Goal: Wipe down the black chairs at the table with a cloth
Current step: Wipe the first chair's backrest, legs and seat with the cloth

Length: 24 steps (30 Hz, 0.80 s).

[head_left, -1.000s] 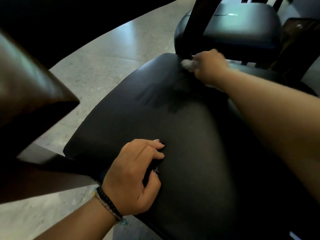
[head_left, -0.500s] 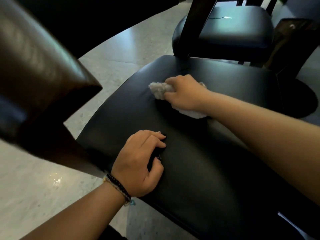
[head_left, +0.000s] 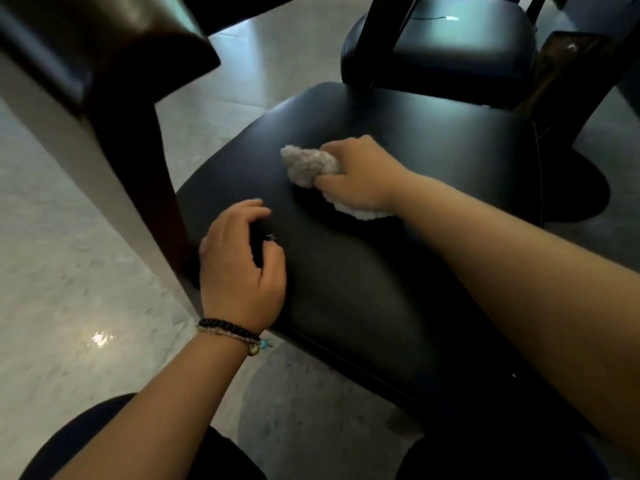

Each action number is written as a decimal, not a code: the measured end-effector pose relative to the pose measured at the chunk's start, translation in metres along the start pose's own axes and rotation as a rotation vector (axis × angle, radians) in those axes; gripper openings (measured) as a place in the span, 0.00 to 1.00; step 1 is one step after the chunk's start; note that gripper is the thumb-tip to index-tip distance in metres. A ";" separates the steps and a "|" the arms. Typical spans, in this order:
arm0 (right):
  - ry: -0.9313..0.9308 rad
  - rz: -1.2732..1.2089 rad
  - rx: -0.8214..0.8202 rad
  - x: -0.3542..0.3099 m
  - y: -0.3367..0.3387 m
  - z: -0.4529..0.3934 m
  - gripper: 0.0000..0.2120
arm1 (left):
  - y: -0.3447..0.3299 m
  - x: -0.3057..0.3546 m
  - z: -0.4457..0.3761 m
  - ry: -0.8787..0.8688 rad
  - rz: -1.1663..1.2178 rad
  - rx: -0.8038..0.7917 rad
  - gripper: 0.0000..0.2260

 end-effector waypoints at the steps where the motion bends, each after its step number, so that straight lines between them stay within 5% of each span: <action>1: 0.073 -0.005 -0.028 -0.013 -0.006 0.014 0.11 | 0.001 -0.005 0.006 0.068 0.026 0.031 0.17; 5: 0.257 0.066 -0.130 -0.035 -0.007 0.042 0.19 | 0.002 -0.007 0.017 0.145 0.103 0.002 0.21; 11: -0.340 0.092 0.104 0.046 0.019 -0.014 0.17 | 0.009 -0.003 0.009 0.250 0.230 -0.008 0.22; 20: 0.221 -0.071 -0.133 -0.064 -0.019 0.058 0.15 | 0.013 -0.002 0.008 0.341 0.306 -0.022 0.25; 24: -0.038 0.123 -0.045 -0.006 0.012 0.026 0.15 | 0.014 0.005 -0.008 0.356 0.321 -0.005 0.22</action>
Point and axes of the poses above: each hand's wrist, its own z-axis away from the middle knuckle, its own y-axis out of the back of the hand, x = y × z, the point moved 5 cm from there along -z, towards the middle knuckle, and after that the axes turned 4 degrees about -x, right-handed, at the moved point
